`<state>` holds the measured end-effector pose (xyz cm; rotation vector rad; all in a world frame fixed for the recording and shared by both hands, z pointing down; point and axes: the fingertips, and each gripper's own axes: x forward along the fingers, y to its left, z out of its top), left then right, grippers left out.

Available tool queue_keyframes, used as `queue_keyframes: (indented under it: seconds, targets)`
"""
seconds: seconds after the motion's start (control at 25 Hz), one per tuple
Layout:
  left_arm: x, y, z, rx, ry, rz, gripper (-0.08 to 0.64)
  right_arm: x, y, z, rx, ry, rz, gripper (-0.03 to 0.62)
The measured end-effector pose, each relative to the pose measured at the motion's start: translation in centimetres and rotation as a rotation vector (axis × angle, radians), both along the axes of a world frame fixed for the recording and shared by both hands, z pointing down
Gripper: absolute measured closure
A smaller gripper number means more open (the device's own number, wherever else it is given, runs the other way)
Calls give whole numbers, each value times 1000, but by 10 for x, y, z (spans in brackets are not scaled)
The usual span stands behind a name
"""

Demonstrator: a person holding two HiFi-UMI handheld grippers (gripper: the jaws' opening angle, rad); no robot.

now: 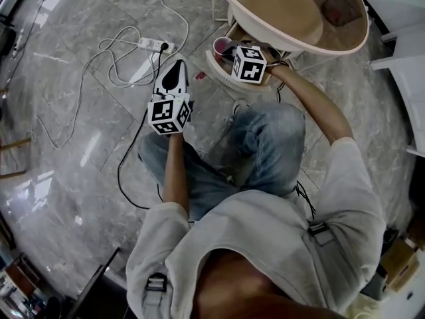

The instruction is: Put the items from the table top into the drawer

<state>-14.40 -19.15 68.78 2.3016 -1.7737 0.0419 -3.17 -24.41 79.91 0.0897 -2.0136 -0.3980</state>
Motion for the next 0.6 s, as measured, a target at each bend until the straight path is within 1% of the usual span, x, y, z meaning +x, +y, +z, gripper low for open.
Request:
queue_keyframes:
  seconds: [0.16,0.28,0.44,0.6]
  targets:
    - [2,0,4,-4,2,2,545,37,8,37,-59,58,54,557]
    - [3,0,6,-7,2,4,545,56,18,61,-103,92,83,557]
    - [-1,0,10,-13,9,-3,545,64,23,83,-143,112,108,557]
    - [-3,-1,13,-19,10,-4,545,65,27,95,-167,121,112,557]
